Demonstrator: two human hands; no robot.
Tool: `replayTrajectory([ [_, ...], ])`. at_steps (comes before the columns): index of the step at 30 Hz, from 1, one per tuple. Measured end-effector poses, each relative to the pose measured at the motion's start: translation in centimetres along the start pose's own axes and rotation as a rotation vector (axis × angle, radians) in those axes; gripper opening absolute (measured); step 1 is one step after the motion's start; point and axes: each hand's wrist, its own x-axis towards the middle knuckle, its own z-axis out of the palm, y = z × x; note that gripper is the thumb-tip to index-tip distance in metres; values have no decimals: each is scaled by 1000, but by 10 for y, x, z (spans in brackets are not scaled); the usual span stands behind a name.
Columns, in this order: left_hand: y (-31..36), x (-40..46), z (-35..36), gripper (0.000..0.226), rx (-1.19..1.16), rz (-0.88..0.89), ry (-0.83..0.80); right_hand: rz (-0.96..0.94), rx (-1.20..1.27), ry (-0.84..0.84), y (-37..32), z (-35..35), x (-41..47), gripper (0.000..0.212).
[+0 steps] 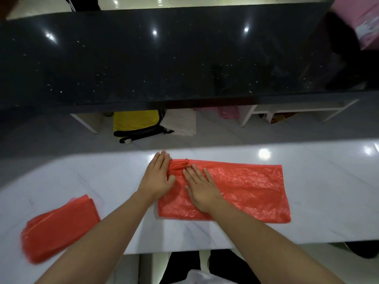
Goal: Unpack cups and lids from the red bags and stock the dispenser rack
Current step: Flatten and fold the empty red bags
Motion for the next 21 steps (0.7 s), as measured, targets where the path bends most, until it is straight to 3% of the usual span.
replayTrajectory([
  [3, 12, -7, 5, 53, -227, -200, 164, 1, -9, -11, -1, -2, 0, 60],
  [6, 23, -5, 9, 53, -314, -352, 208, 1, 1, -19, -1, -6, 0, 60],
  [11, 24, -5, 17, 42, -47, -297, 156, 31, 168, 113, -3, -11, -6, 63],
  [14, 25, -7, 19, 40, 17, -276, 176, 7, 138, 197, -2, -12, -8, 64],
  [18, 25, -8, 16, 40, -67, -232, 237, -49, 28, 108, -5, -9, -1, 62],
  [21, 28, -7, 13, 52, -312, -302, 272, -36, -11, 35, -7, -1, 3, 60],
])
